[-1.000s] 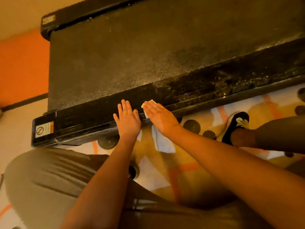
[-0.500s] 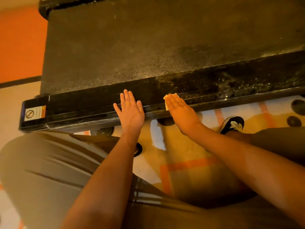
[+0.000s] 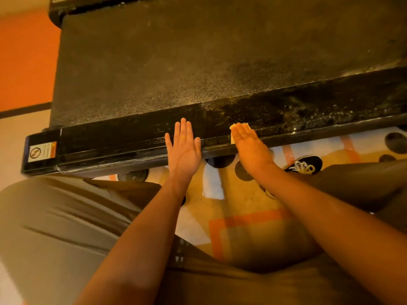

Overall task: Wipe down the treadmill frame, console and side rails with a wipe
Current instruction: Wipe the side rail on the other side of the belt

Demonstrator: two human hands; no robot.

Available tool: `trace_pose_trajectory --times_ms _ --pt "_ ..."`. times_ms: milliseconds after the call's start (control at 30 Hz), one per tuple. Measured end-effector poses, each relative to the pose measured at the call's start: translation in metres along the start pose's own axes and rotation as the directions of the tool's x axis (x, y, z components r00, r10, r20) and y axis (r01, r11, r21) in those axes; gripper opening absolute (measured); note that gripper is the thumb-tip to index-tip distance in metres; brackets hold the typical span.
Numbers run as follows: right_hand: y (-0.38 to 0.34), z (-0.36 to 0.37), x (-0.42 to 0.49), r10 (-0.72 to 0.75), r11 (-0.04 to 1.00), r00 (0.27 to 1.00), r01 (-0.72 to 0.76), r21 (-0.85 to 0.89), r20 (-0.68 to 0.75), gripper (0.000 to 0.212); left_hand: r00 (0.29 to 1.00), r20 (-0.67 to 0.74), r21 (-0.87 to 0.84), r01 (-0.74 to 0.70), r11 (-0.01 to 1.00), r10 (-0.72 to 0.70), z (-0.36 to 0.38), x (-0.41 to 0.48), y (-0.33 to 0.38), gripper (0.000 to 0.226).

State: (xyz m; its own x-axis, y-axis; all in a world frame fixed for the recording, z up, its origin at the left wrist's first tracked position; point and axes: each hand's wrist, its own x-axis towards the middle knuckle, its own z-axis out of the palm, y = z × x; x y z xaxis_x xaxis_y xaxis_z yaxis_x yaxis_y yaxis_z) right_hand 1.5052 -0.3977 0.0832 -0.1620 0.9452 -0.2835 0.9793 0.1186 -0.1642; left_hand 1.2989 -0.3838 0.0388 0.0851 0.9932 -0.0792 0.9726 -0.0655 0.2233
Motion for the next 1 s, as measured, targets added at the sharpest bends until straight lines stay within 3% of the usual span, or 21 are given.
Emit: trace_pose_trajectory --times_ms 200,433,733,1000 --pt "-0.02 0.0 0.002 -0.087 0.995 0.996 0.087 0.038 0.004 0.074 0.999 0.026 -0.017 0.033 0.999 -0.032 0.0 0.001 0.005 0.06" --pt "0.054 -0.007 -0.006 0.051 0.999 0.999 -0.051 0.006 0.008 0.078 0.998 0.027 -0.032 0.049 0.998 -0.048 -0.001 0.001 0.008 0.06" --pt "0.022 0.008 0.006 -0.011 1.0 1.0 0.011 0.005 -0.025 0.082 0.996 0.052 0.017 0.068 0.998 -0.069 -0.001 0.003 0.008 0.059" --pt "0.108 -0.007 -0.013 0.263 0.958 0.965 -0.26 0.123 -0.012 0.081 0.998 0.02 0.02 0.059 0.998 -0.06 0.001 0.002 0.008 0.068"
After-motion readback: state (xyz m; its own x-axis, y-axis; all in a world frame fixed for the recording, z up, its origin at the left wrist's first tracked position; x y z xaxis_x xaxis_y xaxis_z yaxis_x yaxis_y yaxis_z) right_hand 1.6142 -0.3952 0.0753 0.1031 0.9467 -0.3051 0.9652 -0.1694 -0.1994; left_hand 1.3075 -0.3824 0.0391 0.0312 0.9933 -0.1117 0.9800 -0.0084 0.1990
